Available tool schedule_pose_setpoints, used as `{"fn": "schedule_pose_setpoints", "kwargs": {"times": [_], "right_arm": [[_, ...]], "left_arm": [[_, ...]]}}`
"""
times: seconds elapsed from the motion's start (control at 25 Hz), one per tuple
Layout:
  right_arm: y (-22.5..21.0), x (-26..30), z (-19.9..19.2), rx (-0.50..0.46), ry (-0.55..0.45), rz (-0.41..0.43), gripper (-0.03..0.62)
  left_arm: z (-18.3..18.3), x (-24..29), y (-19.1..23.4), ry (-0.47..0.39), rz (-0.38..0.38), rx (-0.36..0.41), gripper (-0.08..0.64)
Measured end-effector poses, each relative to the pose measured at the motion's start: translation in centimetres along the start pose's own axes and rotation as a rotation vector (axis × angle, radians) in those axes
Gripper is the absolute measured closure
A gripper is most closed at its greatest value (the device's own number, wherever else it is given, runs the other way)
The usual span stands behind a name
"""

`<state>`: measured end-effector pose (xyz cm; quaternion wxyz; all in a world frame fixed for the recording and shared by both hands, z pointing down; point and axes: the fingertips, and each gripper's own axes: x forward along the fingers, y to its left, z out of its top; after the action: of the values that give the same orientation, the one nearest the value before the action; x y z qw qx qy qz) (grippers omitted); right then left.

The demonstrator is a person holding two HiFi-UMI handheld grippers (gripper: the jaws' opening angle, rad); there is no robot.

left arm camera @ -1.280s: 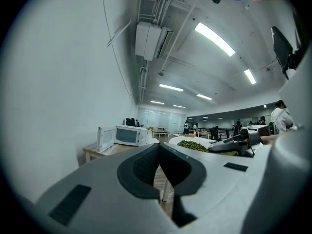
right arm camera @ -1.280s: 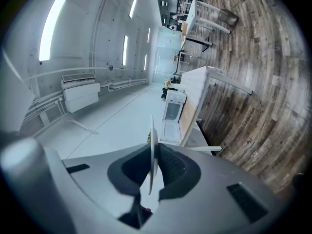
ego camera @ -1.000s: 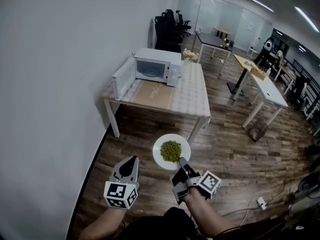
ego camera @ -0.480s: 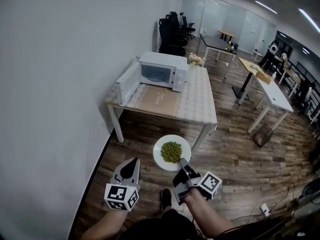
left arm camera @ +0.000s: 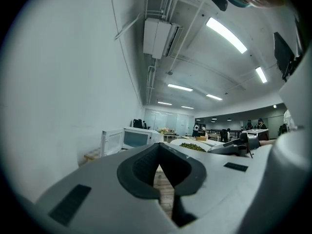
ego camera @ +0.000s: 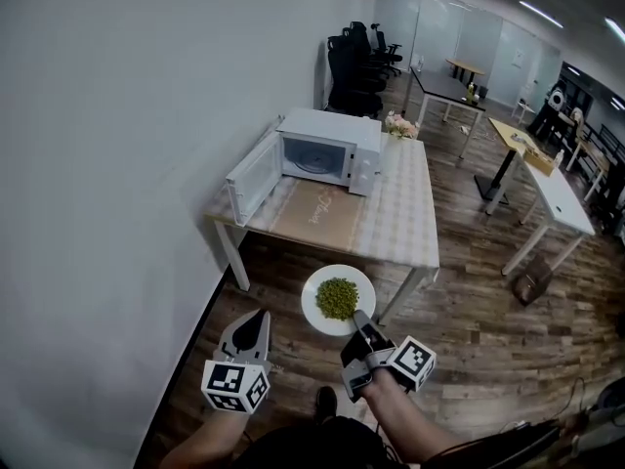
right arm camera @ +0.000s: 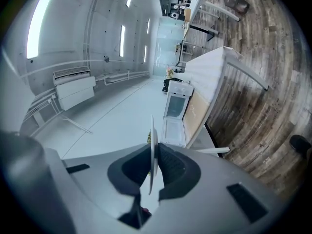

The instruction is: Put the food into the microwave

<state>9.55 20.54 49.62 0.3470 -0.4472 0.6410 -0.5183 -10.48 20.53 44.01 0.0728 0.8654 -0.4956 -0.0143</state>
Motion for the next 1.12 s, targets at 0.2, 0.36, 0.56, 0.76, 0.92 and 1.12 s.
{"fn": "schedule_pose_setpoints", "kwargs": {"times": [0.2, 0.36, 0.56, 0.76, 0.92, 1.12], "right_arm": [[-0.8, 2.7, 3.3, 0.012, 0.021, -0.001, 0.558], [-2.0, 4.5, 5.8, 0.016, 0.033, -0.012, 0.558], [-3.0, 6.6, 8.7, 0.029, 0.05, -0.02, 0.558], [-3.7, 8.3, 11.4, 0.047, 0.059, -0.017, 0.558], [-4.5, 9.4, 13.1, 0.046, 0.071, -0.015, 0.558], [-5.2, 10.8, 14.5, 0.056, 0.081, -0.011, 0.558]], "left_arm": [[0.2, 4.3, -0.2, 0.016, 0.021, 0.014, 0.552], [-0.1, 7.8, -0.3, 0.043, 0.034, 0.016, 0.552], [0.0, 11.9, -1.0, 0.061, 0.04, 0.014, 0.552], [-0.2, 15.5, -1.3, 0.07, 0.055, 0.012, 0.552], [-0.2, 17.7, -1.6, 0.071, 0.065, 0.02, 0.552], [-0.1, 19.6, -1.8, 0.083, 0.074, 0.033, 0.552]]}}
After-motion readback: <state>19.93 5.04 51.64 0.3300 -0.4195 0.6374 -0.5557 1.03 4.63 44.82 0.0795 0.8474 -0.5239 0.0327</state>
